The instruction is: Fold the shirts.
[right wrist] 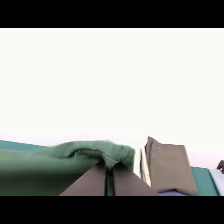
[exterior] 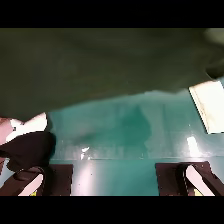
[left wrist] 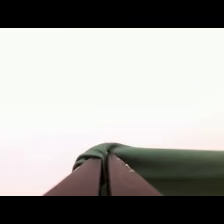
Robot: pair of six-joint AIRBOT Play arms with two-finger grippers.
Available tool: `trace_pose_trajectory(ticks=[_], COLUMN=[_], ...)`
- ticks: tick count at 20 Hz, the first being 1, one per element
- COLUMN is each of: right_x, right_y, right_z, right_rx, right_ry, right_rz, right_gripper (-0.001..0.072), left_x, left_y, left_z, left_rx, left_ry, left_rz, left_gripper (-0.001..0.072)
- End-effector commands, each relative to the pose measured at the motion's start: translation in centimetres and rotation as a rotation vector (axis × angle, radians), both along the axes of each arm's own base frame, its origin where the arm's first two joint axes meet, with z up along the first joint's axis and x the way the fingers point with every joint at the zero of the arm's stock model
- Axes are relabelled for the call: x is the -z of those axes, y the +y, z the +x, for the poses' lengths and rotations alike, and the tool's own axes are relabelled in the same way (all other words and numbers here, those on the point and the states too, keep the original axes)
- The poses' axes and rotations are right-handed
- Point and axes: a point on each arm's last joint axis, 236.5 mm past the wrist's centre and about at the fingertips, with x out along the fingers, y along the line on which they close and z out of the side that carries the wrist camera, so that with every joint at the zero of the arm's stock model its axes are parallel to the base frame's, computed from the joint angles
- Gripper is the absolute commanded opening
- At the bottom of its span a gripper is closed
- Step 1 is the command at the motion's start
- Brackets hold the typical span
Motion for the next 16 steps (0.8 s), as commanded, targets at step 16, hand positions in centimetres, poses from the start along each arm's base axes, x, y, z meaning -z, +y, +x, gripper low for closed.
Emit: trace_pose_trajectory(ticks=[16], right_x=[48.7], right_y=[-0.5], right_z=[21.8], right_rx=[-0.12], right_ry=[1.243], right_rz=[0.207], right_gripper=[0.0015], left_x=[57.3], left_y=[-2.5], left_z=[29.4], left_rx=[-0.082], left_ry=[1.406], left_rz=[-0.002], left_gripper=[0.0023])
